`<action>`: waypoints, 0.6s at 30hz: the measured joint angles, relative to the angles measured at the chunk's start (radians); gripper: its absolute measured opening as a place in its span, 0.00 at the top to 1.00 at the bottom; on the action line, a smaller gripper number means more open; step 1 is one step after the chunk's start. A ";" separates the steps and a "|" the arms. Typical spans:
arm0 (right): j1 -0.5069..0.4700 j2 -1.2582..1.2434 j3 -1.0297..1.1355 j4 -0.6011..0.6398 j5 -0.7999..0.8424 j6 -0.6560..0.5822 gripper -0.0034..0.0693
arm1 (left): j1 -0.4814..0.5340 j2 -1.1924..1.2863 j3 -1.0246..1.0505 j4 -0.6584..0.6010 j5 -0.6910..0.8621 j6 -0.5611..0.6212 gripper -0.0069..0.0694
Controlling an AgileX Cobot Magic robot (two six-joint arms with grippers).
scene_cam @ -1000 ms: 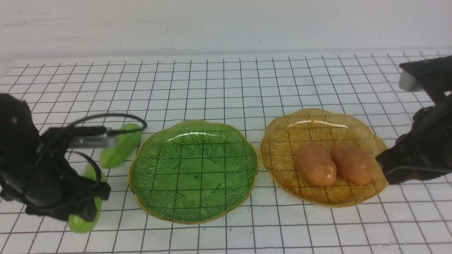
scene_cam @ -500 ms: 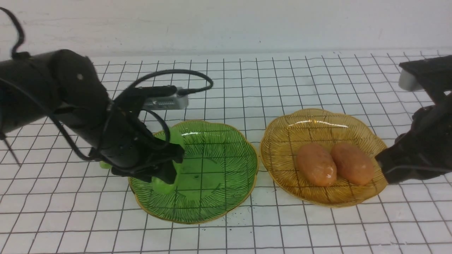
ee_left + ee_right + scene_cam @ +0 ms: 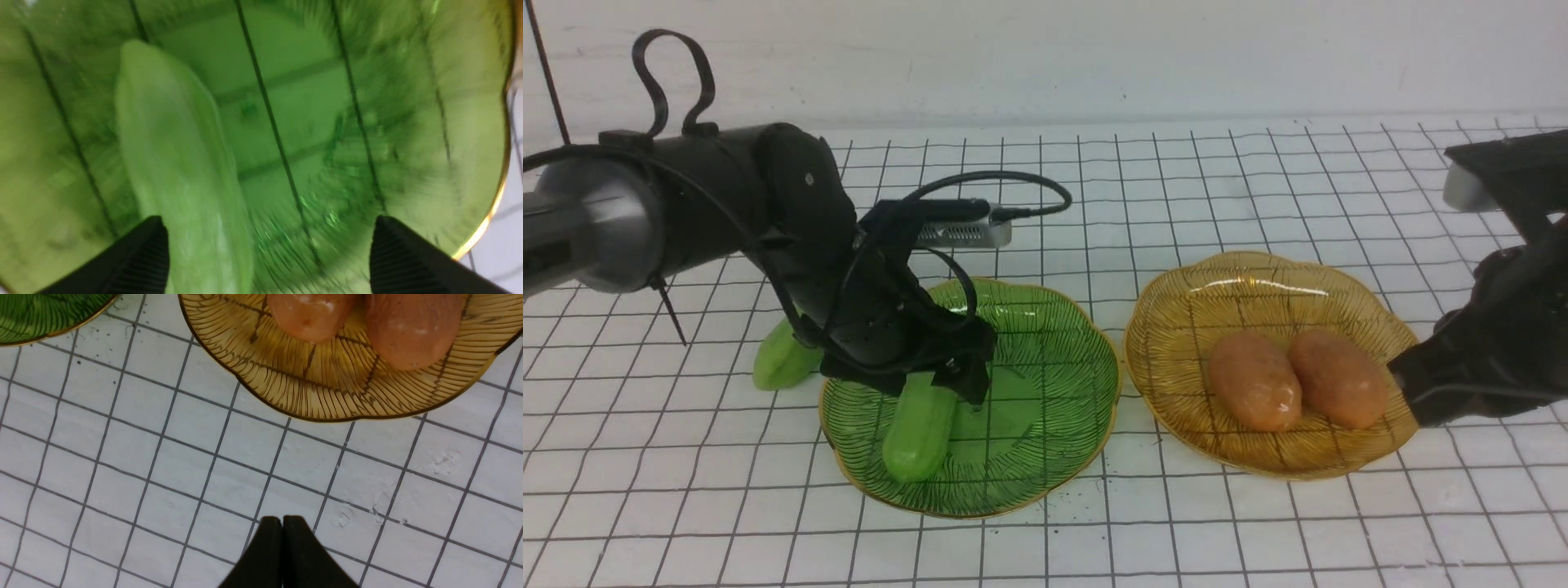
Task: Put different types of vegetables on the plate.
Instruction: 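Put the green cucumber next to the left plate into that plate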
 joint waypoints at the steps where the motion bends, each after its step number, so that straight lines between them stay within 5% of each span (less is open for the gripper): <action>1: 0.000 0.000 0.000 0.000 0.000 0.000 0.97 | 0.007 0.000 -0.021 0.020 0.004 0.000 0.11; 11: 0.000 0.000 0.000 -0.001 -0.002 0.000 0.97 | 0.173 0.019 -0.100 0.217 0.000 -0.047 0.21; 18: 0.000 0.000 0.000 -0.001 -0.002 0.000 0.97 | 0.249 0.116 -0.100 0.222 -0.090 -0.048 0.21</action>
